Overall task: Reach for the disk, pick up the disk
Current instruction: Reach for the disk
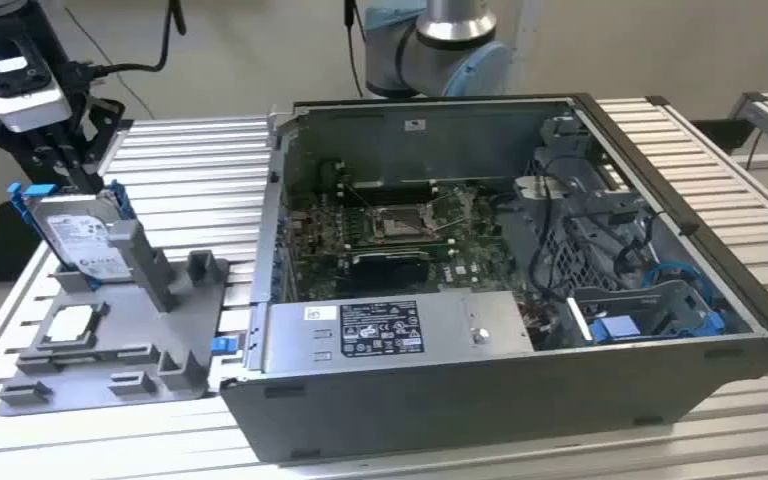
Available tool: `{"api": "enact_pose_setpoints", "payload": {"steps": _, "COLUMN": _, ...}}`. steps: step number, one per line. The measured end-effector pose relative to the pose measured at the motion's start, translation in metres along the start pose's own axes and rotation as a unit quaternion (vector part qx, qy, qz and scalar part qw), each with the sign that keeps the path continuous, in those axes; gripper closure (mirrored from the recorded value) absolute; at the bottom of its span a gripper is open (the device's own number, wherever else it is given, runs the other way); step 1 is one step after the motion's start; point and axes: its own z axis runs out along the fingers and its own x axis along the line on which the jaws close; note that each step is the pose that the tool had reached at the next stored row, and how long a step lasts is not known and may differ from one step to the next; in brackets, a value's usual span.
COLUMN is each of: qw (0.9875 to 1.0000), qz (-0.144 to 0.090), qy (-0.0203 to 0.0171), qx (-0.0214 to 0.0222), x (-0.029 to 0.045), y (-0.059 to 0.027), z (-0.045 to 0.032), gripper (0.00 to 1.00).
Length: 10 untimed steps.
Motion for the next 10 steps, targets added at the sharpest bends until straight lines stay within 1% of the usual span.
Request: {"api": "enact_pose_setpoints", "payload": {"steps": 10, "qw": 1.0, "qz": 0.0, "qy": 0.0, "qx": 0.0, "x": 0.0, "y": 0.0, "z": 0.0, "gripper": 1.0}}
